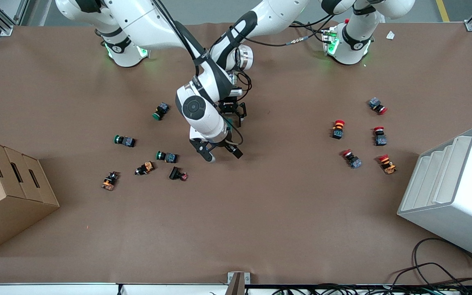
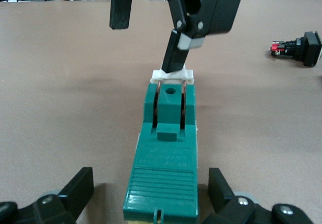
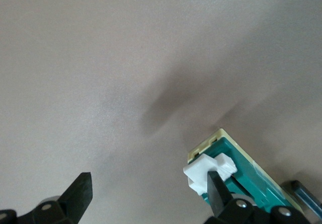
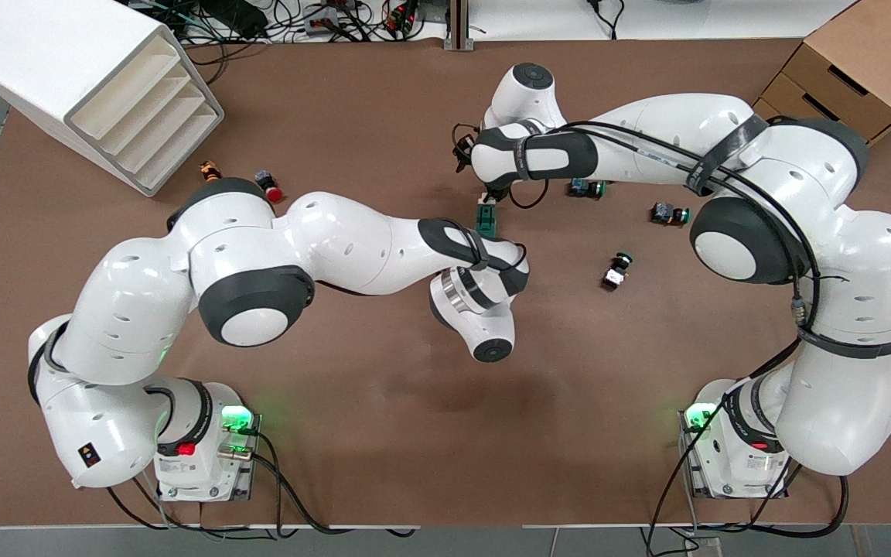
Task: Close load switch with both arms
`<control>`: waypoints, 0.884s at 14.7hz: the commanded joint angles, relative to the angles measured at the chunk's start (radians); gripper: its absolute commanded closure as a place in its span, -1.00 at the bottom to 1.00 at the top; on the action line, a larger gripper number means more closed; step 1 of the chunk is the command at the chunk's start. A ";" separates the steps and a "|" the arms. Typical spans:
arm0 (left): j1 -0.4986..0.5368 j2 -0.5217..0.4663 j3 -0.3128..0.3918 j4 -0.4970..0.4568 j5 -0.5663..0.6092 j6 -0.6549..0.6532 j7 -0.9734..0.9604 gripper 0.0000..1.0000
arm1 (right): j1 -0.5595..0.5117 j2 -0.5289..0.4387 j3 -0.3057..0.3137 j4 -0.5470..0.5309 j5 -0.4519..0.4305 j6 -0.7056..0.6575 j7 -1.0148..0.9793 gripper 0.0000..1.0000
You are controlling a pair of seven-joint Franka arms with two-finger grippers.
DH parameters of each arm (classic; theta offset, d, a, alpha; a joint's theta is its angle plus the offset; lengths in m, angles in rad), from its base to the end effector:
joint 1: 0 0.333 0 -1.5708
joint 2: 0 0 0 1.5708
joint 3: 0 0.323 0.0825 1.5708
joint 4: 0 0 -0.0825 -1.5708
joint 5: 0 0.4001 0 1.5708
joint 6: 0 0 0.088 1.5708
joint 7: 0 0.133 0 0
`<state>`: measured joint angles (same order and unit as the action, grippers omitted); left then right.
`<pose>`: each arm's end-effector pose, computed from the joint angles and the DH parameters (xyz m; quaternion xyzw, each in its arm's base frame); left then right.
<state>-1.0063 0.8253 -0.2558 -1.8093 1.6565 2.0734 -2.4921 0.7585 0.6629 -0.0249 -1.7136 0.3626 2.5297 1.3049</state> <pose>0.2643 -0.5814 0.0627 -0.8762 -0.0045 -0.4819 0.0064 0.5238 0.4762 0.1876 -0.9038 0.4072 0.0515 0.1210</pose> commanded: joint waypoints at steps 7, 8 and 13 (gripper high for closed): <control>0.021 -0.032 0.003 -0.039 0.008 -0.007 0.036 -1.00 | -0.033 0.058 -0.001 0.078 0.007 -0.011 -0.058 -1.00; 0.023 -0.043 0.000 -0.035 -0.006 -0.007 0.061 -1.00 | -0.054 0.055 -0.001 0.086 0.009 -0.038 -0.071 -1.00; 0.023 -0.142 -0.008 -0.030 -0.223 -0.006 0.247 -1.00 | -0.177 -0.012 -0.003 0.121 0.009 -0.270 -0.261 -1.00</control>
<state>-0.9877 0.7682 -0.2597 -1.8069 1.5285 2.0732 -2.3402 0.6428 0.6981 -0.0393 -1.5908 0.3626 2.3459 1.1433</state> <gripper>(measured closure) 0.000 0.000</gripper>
